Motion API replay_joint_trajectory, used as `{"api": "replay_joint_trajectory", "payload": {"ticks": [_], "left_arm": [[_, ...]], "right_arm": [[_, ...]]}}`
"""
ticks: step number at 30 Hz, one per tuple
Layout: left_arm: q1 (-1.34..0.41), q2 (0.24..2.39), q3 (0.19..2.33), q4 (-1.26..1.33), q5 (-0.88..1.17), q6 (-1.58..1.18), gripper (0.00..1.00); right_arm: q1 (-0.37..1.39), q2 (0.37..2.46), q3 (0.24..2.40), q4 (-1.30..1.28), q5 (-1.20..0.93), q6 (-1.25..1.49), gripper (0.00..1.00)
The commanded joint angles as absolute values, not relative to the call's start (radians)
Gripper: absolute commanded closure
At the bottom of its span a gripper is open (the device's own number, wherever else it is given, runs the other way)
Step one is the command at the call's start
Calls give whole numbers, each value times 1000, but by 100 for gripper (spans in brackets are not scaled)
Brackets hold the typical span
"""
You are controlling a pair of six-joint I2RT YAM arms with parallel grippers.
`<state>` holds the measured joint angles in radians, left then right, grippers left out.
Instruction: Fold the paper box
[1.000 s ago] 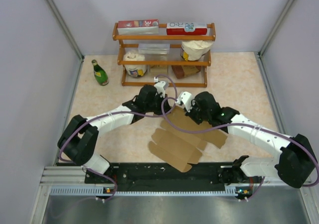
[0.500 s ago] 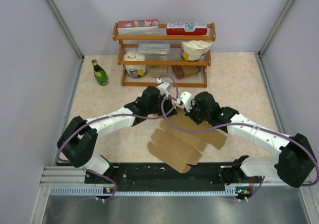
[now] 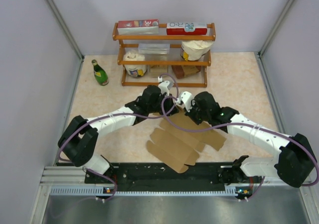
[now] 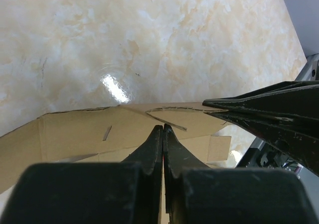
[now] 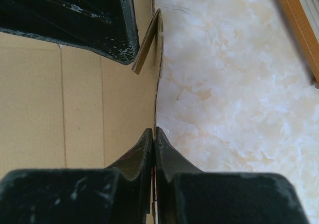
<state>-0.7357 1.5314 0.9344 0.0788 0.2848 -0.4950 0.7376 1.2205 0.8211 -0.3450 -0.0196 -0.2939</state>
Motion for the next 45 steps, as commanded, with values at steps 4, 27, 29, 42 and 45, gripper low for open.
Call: {"api": "replay_joint_trajectory", "payload": {"ticks": [4, 27, 29, 42, 45], "left_arm": [[-669, 1410, 839, 110, 273, -460, 100], [-525, 1480, 664, 104, 133, -443, 100], [-525, 1503, 673, 113, 146, -440, 100], [-563, 1565, 701, 209, 222, -443, 100], [-574, 1554, 690, 236, 245, -440, 100]], "right_arm": [[749, 1220, 870, -314, -9, -278, 100], [749, 1184, 816, -264, -8, -311, 100], [747, 1186, 816, -262, -11, -308, 100], [749, 1201, 822, -249, -3, -290, 100], [749, 1209, 821, -244, -3, -284, 100]]}}
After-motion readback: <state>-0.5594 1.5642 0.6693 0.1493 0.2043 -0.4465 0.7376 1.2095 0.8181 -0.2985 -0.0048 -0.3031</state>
